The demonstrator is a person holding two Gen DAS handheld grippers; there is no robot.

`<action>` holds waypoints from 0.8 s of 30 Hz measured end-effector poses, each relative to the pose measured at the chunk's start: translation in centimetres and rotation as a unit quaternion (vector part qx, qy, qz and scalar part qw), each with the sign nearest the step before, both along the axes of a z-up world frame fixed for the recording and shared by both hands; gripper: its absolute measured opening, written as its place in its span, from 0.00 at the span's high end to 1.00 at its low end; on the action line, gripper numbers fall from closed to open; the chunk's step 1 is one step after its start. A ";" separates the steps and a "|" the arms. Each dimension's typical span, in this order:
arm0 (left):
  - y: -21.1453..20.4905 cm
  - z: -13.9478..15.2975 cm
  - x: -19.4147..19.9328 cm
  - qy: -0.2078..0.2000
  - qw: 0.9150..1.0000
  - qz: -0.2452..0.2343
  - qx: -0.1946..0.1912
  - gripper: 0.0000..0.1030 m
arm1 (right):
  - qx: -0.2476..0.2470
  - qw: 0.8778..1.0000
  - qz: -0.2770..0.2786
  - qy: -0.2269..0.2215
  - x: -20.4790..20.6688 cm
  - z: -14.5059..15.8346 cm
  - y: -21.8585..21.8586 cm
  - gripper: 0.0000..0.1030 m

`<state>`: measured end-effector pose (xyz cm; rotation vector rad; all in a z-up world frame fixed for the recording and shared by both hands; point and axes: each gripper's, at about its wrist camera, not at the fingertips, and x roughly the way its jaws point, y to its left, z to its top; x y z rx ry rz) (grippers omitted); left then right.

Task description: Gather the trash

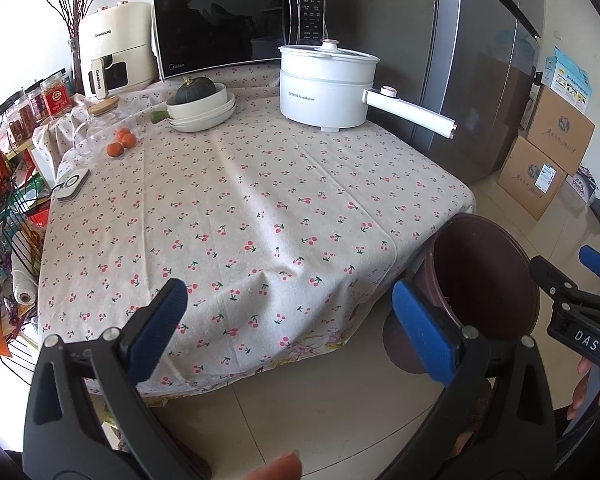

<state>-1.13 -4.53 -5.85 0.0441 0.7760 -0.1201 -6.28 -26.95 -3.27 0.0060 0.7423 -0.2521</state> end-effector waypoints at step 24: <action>-0.7 0.4 -0.2 -0.004 1.000 -0.008 0.004 0.01 | 0.000 1.000 -0.008 -0.007 -0.2 -0.1 0.0 0.00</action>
